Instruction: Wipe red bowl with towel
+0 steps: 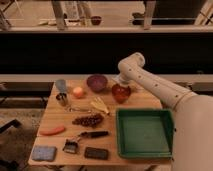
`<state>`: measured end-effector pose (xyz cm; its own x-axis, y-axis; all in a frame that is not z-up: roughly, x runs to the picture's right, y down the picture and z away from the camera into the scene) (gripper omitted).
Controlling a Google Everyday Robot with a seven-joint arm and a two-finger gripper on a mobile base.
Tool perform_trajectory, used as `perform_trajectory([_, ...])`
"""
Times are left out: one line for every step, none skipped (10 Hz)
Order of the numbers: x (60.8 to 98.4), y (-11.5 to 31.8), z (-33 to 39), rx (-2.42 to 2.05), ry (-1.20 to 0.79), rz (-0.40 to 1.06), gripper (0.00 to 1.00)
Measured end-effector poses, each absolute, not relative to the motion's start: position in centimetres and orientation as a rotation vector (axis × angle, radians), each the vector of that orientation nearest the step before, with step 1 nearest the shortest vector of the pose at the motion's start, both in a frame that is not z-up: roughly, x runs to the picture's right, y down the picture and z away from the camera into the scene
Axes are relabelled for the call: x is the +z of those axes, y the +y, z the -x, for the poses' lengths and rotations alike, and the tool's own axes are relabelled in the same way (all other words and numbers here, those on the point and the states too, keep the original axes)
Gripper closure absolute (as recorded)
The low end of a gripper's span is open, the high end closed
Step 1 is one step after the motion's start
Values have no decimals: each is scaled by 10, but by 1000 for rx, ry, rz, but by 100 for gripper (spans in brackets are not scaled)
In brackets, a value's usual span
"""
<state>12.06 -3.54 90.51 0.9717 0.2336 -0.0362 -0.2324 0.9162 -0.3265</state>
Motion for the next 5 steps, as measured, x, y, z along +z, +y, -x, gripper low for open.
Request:
perform_trajectory([910, -33, -120, 243, 7, 354, 100])
perform_trajectory([912, -33, -120, 241, 11, 362, 100])
perform_trajectory([915, -31, -120, 239, 17, 379, 100])
perform_trajectory([917, -30, -120, 232, 19, 387, 100])
perform_trajectory([918, -29, -119, 225, 21, 398, 100])
